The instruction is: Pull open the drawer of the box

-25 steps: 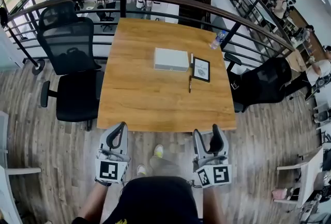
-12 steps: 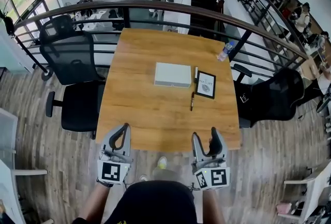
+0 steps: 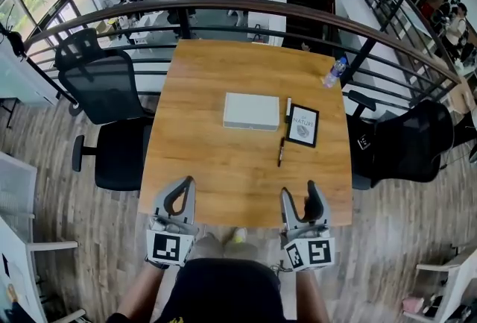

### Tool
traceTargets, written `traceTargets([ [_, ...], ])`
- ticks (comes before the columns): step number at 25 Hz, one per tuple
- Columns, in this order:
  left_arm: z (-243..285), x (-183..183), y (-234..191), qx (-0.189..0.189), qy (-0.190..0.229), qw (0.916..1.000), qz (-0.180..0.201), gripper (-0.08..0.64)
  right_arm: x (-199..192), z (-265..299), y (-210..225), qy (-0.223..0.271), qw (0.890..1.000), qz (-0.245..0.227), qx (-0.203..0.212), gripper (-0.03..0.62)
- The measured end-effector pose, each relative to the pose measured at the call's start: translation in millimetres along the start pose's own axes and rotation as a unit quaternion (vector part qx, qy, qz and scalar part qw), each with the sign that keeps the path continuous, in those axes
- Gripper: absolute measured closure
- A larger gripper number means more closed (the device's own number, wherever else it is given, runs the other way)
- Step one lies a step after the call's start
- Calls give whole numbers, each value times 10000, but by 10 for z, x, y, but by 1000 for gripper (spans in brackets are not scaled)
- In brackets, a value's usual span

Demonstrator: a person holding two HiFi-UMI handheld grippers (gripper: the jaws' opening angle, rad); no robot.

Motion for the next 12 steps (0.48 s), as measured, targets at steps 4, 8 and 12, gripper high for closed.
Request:
traceTargets([
  [4,180,-69,-121,-31,-43,9999,-89,543,-35,246,3,-80,10000,-7,-10,337],
  [8,312,-140,-371,-148,-4,9998,-160,543,-25,471,-119,-136,9998,41,-170,337],
  [12,334,-234,-676,-289,47,9992,-267,543,1,621,-345,-162,9992,-81,-359,337],
])
Point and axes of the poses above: the fingertips, and each gripper's own axes: z forward along the fingers, y to its right, x out of its top, the point moved 10 cm from there along -z, backward along the fingers, and after that the axes turned 8 degrees about -x, right-handed, at the moved point
